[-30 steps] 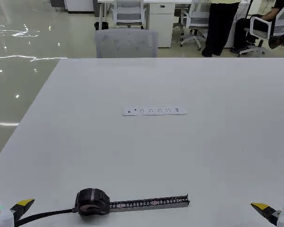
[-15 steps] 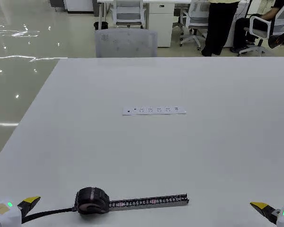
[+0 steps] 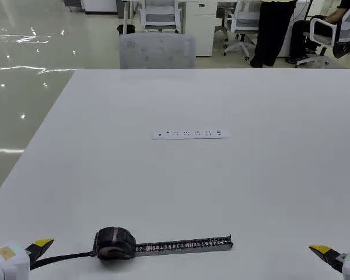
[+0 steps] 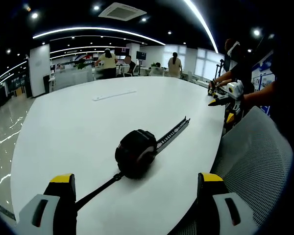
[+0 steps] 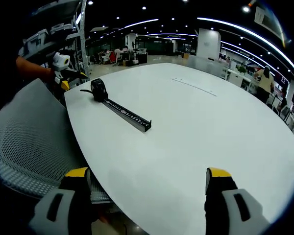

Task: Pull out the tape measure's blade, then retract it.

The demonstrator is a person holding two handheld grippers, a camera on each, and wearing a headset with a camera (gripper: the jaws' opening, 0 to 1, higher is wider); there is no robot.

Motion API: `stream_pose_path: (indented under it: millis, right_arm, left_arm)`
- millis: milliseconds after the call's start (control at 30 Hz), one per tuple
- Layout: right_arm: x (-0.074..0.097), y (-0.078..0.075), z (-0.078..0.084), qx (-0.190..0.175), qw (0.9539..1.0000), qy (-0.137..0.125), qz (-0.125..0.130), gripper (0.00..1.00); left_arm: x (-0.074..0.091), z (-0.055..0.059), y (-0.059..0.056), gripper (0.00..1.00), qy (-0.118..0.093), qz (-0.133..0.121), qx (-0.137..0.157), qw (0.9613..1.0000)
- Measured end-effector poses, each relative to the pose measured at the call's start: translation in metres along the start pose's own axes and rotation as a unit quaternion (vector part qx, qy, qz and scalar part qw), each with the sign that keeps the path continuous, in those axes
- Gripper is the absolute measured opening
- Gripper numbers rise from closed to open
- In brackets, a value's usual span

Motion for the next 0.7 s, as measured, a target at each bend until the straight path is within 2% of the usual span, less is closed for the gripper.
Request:
stream_pose_path:
  millis: [567, 700]
  right_arm:
    - [0.0020, 0.0010, -0.0056, 0.011, 0.9999, 0.004, -0.003, 0.99]
    - [0.0004, -0.0006, -0.0081, 0.018, 0.9998, 0.007, -0.007, 0.98]
  left_arm:
    - [-0.0028, -0.0018, -0.0012, 1.00, -0.004, -0.012, 0.003, 0.9999]
    - [-0.0041, -0.0034, -0.0026, 1.00, -0.002, -0.013, 0.012, 0.9998]
Point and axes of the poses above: the centre of the closed fingertips' face, and the gripper's own axes: x roughly backward along the fingers, y roughly to its left, z roughly out of its underside, the point moved 8 cm from there along x, roughly backward along the fingers, and after that the axes turned 4 degrees about -z, right-handed, at the moved point
